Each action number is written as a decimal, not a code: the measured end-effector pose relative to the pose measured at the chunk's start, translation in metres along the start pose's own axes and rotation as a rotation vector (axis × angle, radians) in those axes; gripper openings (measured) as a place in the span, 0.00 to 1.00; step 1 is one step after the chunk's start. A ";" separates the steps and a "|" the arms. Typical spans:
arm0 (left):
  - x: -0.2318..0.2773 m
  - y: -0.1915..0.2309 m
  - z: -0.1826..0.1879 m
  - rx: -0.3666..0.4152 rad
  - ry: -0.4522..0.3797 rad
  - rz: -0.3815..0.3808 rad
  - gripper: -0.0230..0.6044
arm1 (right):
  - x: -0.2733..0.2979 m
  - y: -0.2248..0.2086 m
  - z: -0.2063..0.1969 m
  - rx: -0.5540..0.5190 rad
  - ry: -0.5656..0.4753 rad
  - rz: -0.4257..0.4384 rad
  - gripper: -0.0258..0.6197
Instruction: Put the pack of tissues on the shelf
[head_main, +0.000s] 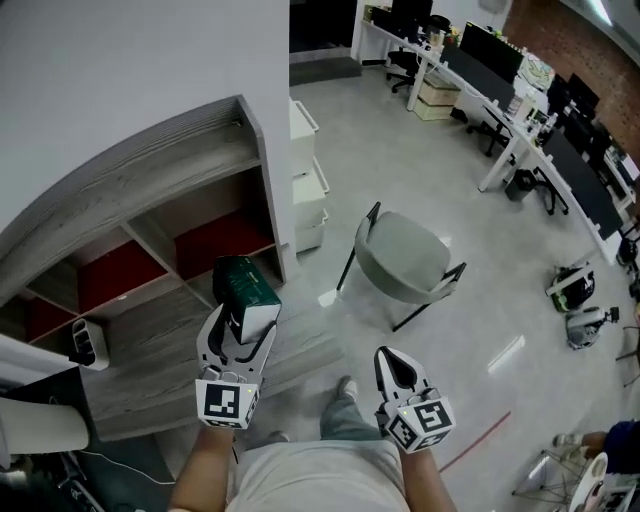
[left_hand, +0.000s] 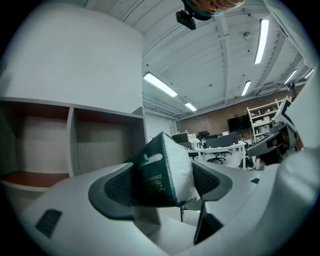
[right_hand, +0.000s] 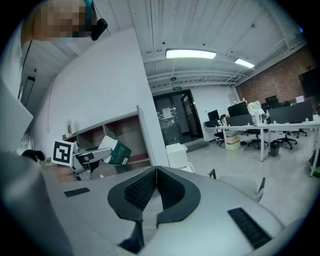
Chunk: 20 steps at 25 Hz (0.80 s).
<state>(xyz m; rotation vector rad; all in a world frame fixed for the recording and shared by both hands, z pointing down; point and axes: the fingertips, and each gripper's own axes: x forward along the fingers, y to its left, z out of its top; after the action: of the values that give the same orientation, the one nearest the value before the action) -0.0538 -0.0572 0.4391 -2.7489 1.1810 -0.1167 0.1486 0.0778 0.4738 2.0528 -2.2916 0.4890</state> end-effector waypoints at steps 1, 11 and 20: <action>0.010 0.003 0.003 0.002 0.010 0.030 0.64 | 0.011 -0.012 0.008 -0.003 0.006 0.029 0.08; 0.077 0.015 0.025 0.061 0.069 0.300 0.63 | 0.086 -0.109 0.052 -0.032 0.066 0.241 0.08; 0.092 0.036 0.013 0.084 0.124 0.390 0.63 | 0.124 -0.122 0.046 -0.019 0.106 0.327 0.08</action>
<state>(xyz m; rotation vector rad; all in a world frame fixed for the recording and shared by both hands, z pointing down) -0.0142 -0.1472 0.4217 -2.4155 1.6765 -0.2865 0.2600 -0.0633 0.4842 1.6043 -2.5631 0.5687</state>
